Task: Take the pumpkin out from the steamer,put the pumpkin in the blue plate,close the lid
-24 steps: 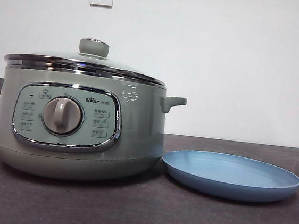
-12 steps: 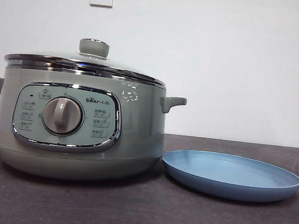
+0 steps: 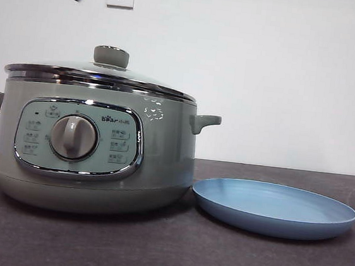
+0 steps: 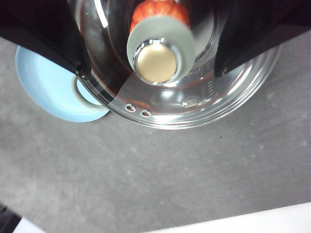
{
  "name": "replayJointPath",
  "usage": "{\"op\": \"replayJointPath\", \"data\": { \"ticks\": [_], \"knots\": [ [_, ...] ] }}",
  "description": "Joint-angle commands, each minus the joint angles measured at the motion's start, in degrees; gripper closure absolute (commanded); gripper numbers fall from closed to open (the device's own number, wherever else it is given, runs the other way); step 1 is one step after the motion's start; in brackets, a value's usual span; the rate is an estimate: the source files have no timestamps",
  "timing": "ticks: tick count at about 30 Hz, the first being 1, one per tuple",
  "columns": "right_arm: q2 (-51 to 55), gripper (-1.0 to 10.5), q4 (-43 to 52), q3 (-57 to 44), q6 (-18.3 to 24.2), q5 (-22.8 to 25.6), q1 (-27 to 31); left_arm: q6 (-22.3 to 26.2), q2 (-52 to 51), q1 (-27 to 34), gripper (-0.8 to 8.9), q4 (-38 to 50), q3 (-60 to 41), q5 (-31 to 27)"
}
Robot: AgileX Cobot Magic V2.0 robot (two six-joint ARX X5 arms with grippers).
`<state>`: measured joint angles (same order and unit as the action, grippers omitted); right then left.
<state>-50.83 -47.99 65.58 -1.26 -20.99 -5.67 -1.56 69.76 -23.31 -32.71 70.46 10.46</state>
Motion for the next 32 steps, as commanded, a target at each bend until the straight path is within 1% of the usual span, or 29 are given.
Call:
{"op": "replayJointPath", "data": {
  "ticks": [1, 8, 14, 16, 19, 20, 23, 24, 25, 32],
  "knots": [
    [-0.07, 5.4, 0.20, 0.17, -0.37, -0.07, -0.13, 1.88, 3.13, -2.10, 3.87, 0.09, 0.83, -2.82],
    [-0.09, 5.4, -0.11, 0.17, -0.35, -0.04, -0.13, 3.30, 9.99, -4.96, 3.88, 0.28, 1.05, -6.56],
    [-0.07, 5.4, -0.11, 0.17, -0.35, -0.04, -0.13, 3.34, 12.33, -5.99, 3.96, -0.37, 1.05, -7.65],
    [-0.07, 5.4, -0.11, 0.17, -0.35, -0.02, -0.13, 3.34, 12.33, -6.16, 4.28, -0.33, 1.05, -7.72],
    [-0.07, 5.4, -0.11, 0.17, -0.35, 0.00, -0.13, 3.41, 12.33, -6.32, 5.43, -0.44, 1.05, -8.26],
    [-0.07, 5.4, -0.11, 0.17, -0.35, 0.02, -0.13, 3.58, 12.33, -6.32, 5.88, -0.57, 1.05, -8.74],
    [-0.07, 5.4, -0.15, 0.17, -0.35, 0.00, -0.13, 4.94, 12.33, -6.34, 7.85, -1.46, 1.05, -8.98],
    [-0.07, 5.4, -0.17, 0.17, -0.35, 0.00, -0.13, 4.96, 12.33, -6.32, 8.35, -1.81, 1.05, -8.98],
    [-0.07, 5.4, -0.17, 0.17, -0.35, 0.00, -0.13, 5.03, 12.33, -6.32, 8.22, -1.99, 1.05, -8.98],
    [-0.09, 5.4, -0.15, 0.17, -0.35, 0.07, -0.11, 5.05, 12.07, -6.27, 8.22, -1.68, 1.18, -9.03]
  ]
}}
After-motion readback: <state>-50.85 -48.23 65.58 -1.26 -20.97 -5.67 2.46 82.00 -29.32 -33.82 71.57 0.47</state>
